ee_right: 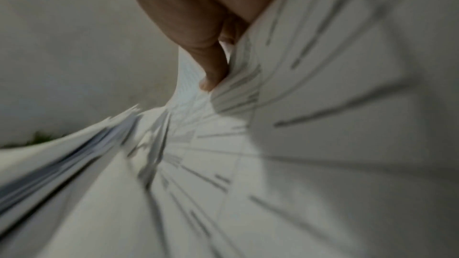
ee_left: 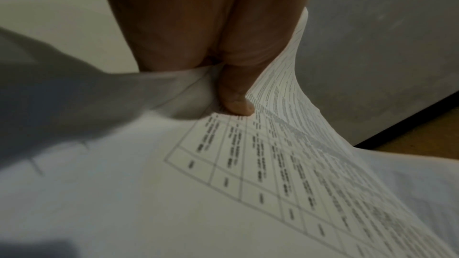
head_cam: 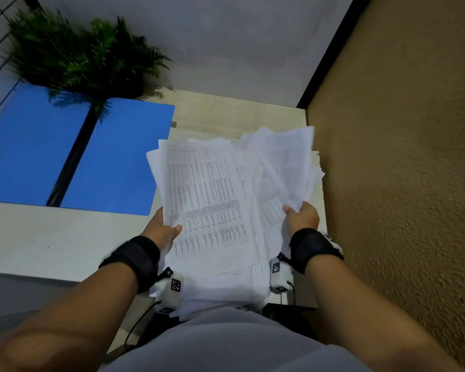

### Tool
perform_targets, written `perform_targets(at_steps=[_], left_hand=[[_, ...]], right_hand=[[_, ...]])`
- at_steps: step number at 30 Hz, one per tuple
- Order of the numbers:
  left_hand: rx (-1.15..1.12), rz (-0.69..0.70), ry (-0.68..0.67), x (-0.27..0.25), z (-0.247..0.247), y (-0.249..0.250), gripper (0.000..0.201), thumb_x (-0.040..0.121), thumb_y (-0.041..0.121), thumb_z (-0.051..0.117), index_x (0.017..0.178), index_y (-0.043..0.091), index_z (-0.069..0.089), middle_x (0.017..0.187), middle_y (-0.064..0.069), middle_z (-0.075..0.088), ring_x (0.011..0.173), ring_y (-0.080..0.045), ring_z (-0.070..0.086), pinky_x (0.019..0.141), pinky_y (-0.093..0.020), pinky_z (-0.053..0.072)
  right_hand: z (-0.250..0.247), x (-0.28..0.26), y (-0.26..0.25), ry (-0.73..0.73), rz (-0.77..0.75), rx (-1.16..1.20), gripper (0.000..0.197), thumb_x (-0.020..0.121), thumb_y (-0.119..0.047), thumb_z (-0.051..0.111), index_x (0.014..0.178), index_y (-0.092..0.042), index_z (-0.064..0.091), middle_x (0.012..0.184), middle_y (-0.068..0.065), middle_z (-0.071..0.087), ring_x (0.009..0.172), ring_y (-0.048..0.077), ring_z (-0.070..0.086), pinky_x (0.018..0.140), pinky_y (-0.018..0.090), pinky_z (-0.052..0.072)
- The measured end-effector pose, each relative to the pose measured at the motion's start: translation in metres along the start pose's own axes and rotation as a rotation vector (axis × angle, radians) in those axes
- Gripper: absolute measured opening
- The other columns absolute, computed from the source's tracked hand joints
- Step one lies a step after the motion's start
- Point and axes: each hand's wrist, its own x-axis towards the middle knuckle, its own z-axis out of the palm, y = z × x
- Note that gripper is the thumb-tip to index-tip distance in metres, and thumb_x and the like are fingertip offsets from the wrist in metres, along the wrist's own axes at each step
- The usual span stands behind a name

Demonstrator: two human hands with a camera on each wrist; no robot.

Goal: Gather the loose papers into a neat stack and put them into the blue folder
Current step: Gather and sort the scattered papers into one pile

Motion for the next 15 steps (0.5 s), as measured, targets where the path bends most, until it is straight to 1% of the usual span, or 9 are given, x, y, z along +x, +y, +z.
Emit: perform_targets(at_steps=[2, 4, 7, 8, 9, 10, 12, 13, 15], left_hand=[[-0.028, -0.001, -0.014, 0.002, -0.003, -0.003, 0.063, 0.093, -0.015, 0.039, 0.144, 0.023, 0.04, 0.134, -0.007, 0.057, 0.124, -0.029, 0.053, 0.102, -0.042, 0.04], [-0.036, -0.006, -0.013, 0.003, -0.005, -0.005, 0.064, 0.093, -0.014, 0.039, 0.144, 0.025, 0.04, 0.134, -0.007, 0.058, 0.124, -0.029, 0.053, 0.102, -0.043, 0.04], [-0.001, -0.019, 0.0, 0.004, -0.003, -0.005, 0.059, 0.095, -0.01, 0.041, 0.143, 0.024, 0.041, 0.131, -0.005, 0.058, 0.119, -0.027, 0.055, 0.096, -0.039, 0.043], [0.027, -0.019, 0.01, 0.005, -0.003, -0.006, 0.058, 0.095, -0.008, 0.042, 0.142, 0.024, 0.041, 0.13, -0.004, 0.059, 0.118, -0.026, 0.055, 0.095, -0.038, 0.044], [0.052, -0.024, 0.022, 0.008, -0.004, -0.007, 0.056, 0.094, -0.007, 0.044, 0.141, 0.025, 0.042, 0.129, -0.003, 0.059, 0.118, -0.026, 0.056, 0.095, -0.038, 0.045], [0.067, -0.025, 0.026, 0.009, -0.005, -0.008, 0.055, 0.094, -0.006, 0.046, 0.14, 0.025, 0.043, 0.129, -0.003, 0.06, 0.119, -0.027, 0.056, 0.098, -0.041, 0.045], [0.077, -0.02, 0.032, 0.011, -0.005, -0.008, 0.054, 0.093, -0.005, 0.048, 0.137, 0.024, 0.043, 0.129, -0.005, 0.06, 0.118, -0.029, 0.057, 0.1, -0.043, 0.045], [0.066, -0.018, 0.032, 0.011, -0.004, -0.007, 0.053, 0.093, -0.006, 0.048, 0.137, 0.023, 0.044, 0.127, -0.006, 0.06, 0.116, -0.028, 0.057, 0.098, -0.042, 0.045], [0.024, -0.022, 0.025, 0.009, -0.003, -0.007, 0.053, 0.093, -0.009, 0.046, 0.137, 0.022, 0.044, 0.125, -0.006, 0.06, 0.115, -0.028, 0.057, 0.095, -0.039, 0.044]], right_hand=[[-0.006, 0.007, -0.005, 0.098, 0.035, 0.12, 0.03, 0.094, -0.009, 0.059, 0.12, 0.004, 0.061, 0.116, 0.017, 0.065, 0.106, 0.03, 0.062, 0.087, 0.028, 0.044], [-0.006, 0.016, -0.007, 0.107, 0.079, 0.186, 0.034, 0.096, -0.017, 0.058, 0.125, 0.001, 0.059, 0.12, 0.015, 0.065, 0.109, 0.031, 0.061, 0.088, 0.027, 0.043], [0.002, 0.021, -0.011, -0.03, 0.115, 0.148, 0.028, 0.095, -0.021, 0.06, 0.117, -0.005, 0.06, 0.104, 0.002, 0.061, 0.104, 0.024, 0.058, 0.085, 0.023, 0.04], [0.006, 0.02, -0.014, -0.073, 0.121, 0.157, 0.02, 0.093, -0.018, 0.063, 0.11, -0.01, 0.058, 0.1, -0.001, 0.059, 0.1, 0.02, 0.056, 0.085, 0.022, 0.039], [0.01, 0.019, -0.018, -0.098, 0.113, 0.182, 0.02, 0.091, -0.013, 0.065, 0.109, -0.012, 0.058, 0.102, -0.001, 0.06, 0.098, 0.018, 0.056, 0.087, 0.023, 0.041], [0.014, 0.019, -0.02, -0.125, 0.113, 0.212, 0.025, 0.088, -0.008, 0.068, 0.112, -0.008, 0.061, 0.108, 0.003, 0.064, 0.098, 0.019, 0.058, 0.09, 0.025, 0.044], [0.022, 0.018, -0.024, -0.173, 0.115, 0.261, 0.035, 0.082, 0.001, 0.071, 0.115, -0.004, 0.063, 0.118, 0.011, 0.066, 0.103, 0.028, 0.063, 0.096, 0.038, 0.05], [0.025, 0.018, -0.025, -0.179, 0.113, 0.283, 0.037, 0.08, 0.004, 0.07, 0.115, -0.005, 0.062, 0.119, 0.014, 0.066, 0.105, 0.032, 0.063, 0.099, 0.044, 0.05], [0.025, 0.019, -0.027, -0.133, 0.073, 0.32, 0.038, 0.08, 0.006, 0.068, 0.115, -0.008, 0.062, 0.116, 0.012, 0.066, 0.106, 0.032, 0.063, 0.099, 0.048, 0.05]])
